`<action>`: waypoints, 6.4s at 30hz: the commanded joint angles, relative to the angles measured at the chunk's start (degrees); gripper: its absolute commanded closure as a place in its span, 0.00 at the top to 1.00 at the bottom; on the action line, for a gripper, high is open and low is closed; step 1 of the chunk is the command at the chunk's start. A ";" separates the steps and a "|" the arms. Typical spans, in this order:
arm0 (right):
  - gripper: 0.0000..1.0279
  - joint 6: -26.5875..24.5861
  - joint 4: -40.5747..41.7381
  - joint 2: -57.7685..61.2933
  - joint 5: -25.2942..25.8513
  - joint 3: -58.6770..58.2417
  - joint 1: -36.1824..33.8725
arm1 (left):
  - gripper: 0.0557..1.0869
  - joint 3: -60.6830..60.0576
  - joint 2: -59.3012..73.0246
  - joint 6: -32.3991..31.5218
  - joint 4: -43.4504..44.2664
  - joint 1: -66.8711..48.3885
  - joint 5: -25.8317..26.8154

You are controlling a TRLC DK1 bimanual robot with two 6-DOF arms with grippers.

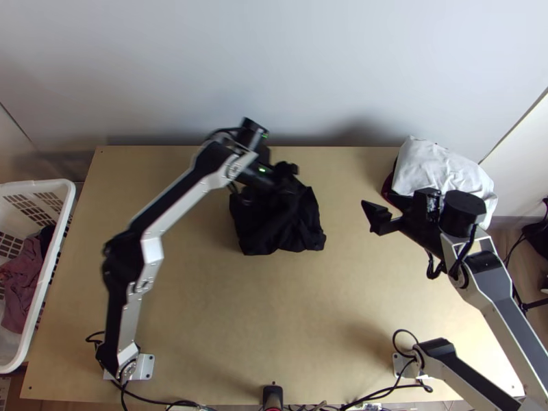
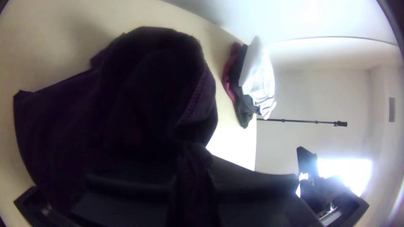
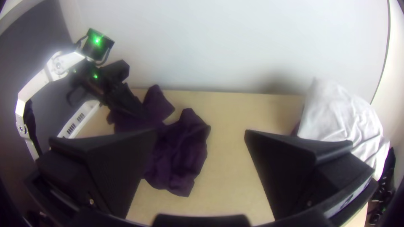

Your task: Fold the t-shirt

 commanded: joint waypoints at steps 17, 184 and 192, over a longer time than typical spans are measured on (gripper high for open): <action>0.93 4.70 -0.10 -7.38 0.00 -4.78 1.35 | 0.95 7.59 11.39 -8.64 22.40 -1.88 -0.38; 0.96 46.36 39.19 27.60 22.58 -21.04 38.62 | 0.95 -61.67 -65.08 23.97 15.11 45.67 -15.41; 0.96 42.05 42.00 32.78 26.45 -17.87 40.38 | 0.95 -62.55 -65.96 23.97 15.11 46.55 -15.41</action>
